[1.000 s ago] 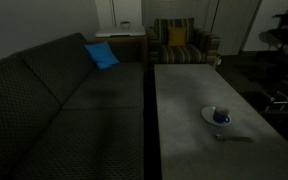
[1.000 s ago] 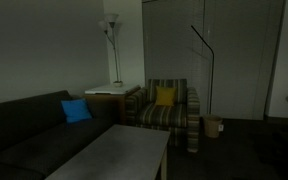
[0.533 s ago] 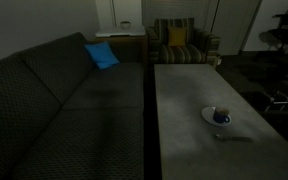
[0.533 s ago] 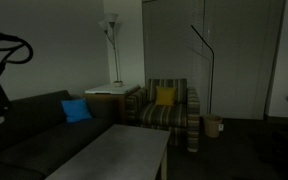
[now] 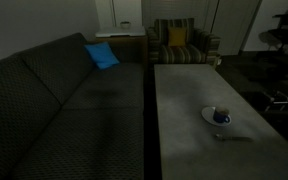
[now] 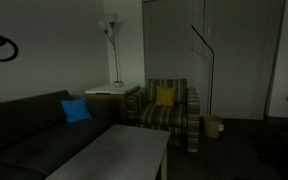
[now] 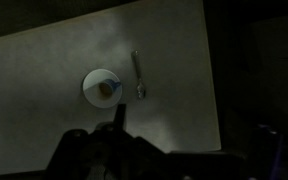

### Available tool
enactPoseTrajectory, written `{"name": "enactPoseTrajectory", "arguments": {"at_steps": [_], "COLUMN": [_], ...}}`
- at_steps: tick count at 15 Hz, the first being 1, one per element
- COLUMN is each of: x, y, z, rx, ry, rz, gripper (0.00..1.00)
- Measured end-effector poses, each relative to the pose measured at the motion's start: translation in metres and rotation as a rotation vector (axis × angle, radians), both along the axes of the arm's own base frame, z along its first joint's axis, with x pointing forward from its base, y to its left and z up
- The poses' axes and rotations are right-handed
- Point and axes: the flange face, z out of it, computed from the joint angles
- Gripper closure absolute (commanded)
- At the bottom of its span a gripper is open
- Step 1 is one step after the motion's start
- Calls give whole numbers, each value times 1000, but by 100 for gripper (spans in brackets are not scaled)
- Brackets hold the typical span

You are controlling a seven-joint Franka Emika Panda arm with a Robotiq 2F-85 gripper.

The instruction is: Put the spoon in the mug, take it out and put it back on the table

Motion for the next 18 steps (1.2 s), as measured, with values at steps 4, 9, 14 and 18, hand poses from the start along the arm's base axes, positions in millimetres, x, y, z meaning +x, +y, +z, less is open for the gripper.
{"name": "enactPoseTrajectory", "arguments": {"at_steps": [4, 9, 14, 18], "x": [10, 32, 56, 54], "y": [2, 6, -10, -5], "z": [-33, -95, -127, -128], "rx": [38, 100, 117, 101], "ry": [-24, 37, 68, 68], "rz": [61, 131, 133, 144], "gripper": [0, 0, 0, 0]}}
